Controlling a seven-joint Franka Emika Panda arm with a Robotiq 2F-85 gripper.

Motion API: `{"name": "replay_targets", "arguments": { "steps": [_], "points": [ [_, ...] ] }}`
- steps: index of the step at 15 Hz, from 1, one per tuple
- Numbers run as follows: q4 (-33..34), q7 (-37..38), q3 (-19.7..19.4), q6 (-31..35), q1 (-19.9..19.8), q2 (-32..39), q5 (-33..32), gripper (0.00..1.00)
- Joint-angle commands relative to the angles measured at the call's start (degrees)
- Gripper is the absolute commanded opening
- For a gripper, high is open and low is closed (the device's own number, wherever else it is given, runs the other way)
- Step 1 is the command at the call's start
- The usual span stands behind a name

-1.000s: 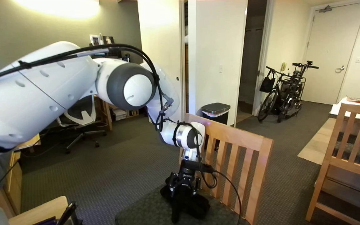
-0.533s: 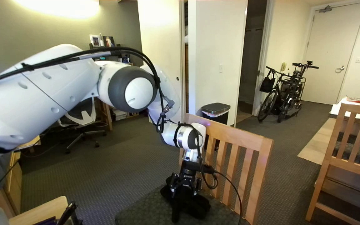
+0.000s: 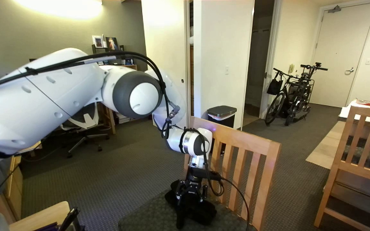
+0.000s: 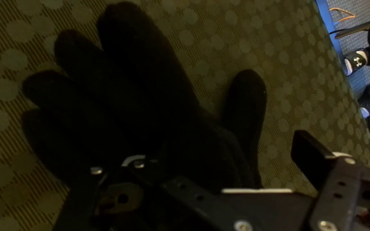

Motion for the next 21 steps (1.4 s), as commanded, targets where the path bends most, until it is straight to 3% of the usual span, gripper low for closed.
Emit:
{"name": "replay_targets", "arguments": {
  "steps": [1, 3, 4, 5, 7, 17, 20, 21],
  "points": [
    [1.2, -1.8, -0.1, -0.2, -0.6, 1.2, -1.0, 1.00],
    [1.3, -1.7, -0.2, -0.2, -0.5, 1.2, -0.9, 1.00],
    [1.3, -1.7, -0.2, -0.2, -0.5, 1.3, -0.9, 0.95],
    [1.4, -1.6, -0.2, -0.2, -0.5, 1.3, -1.0, 0.74],
    [1.5, -1.4, -0.3, -0.1, -0.4, 1.4, -0.9, 0.69],
    [2.1, -1.3, -0.2, 0.4, -0.8, 1.5, -0.4, 0.05],
    [2.1, -1.3, -0.1, 0.4, -0.9, 1.5, -0.3, 0.00],
    [2.0, -1.2, -0.1, 0.5, -0.9, 1.5, -0.3, 0.03]
  ]
}}
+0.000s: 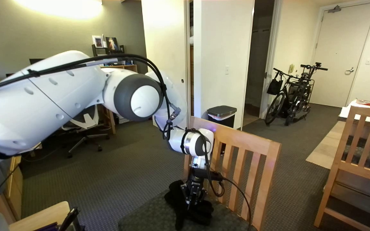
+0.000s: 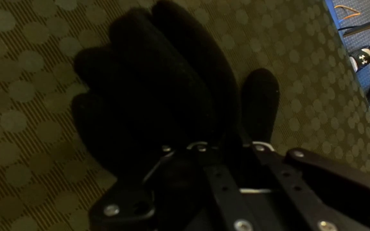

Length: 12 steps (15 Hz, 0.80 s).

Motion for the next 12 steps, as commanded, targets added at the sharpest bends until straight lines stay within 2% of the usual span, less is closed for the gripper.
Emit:
{"name": "replay_targets", "arguments": {
  "steps": [1, 12],
  "points": [
    [0.2, -1.2, 0.3, 0.5, -0.9, 0.3, -0.3, 0.04],
    [-0.4, -0.9, 0.4, 0.8, -0.9, -0.1, 0.0, 0.04]
  ]
}}
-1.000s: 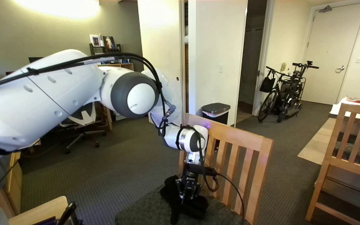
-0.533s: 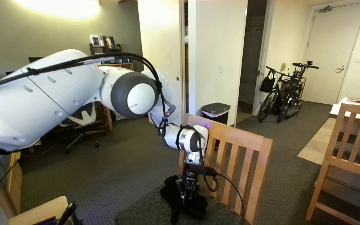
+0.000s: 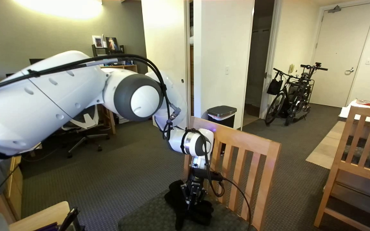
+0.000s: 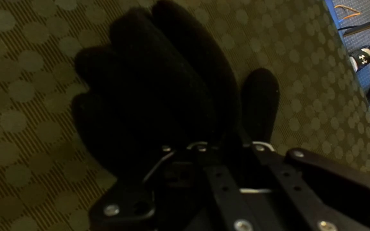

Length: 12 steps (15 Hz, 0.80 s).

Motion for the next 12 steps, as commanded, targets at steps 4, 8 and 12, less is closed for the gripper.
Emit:
{"name": "replay_targets", "arguments": {
  "steps": [4, 8, 12],
  "points": [
    [-0.9, -0.9, 0.5, 1.0, -1.0, -0.4, 0.0, 0.04],
    [-1.3, -0.8, 0.6, 0.8, -1.1, -1.0, 0.2, 0.04],
    [-2.9, -0.7, 0.8, 1.4, -1.2, -2.8, 0.2, 0.04]
  ]
}}
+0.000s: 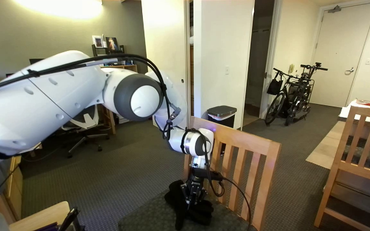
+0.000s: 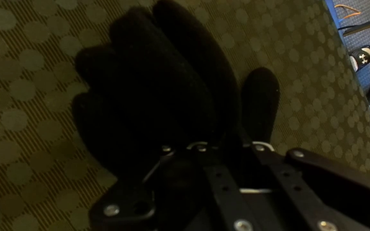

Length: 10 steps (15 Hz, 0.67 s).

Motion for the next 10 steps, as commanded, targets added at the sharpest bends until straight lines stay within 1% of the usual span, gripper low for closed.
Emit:
{"name": "replay_targets", "arguments": {
  "steps": [1, 6, 10],
  "points": [
    [-3.3, -0.5, 0.8, 1.5, -1.1, -3.2, 0.3, 0.04],
    [-6.6, 0.2, 1.2, 2.0, -1.1, -7.6, 0.7, 0.04],
    [-10.1, 0.1, 1.7, 4.1, -1.4, -10.7, 1.0, 0.04]
  ]
}}
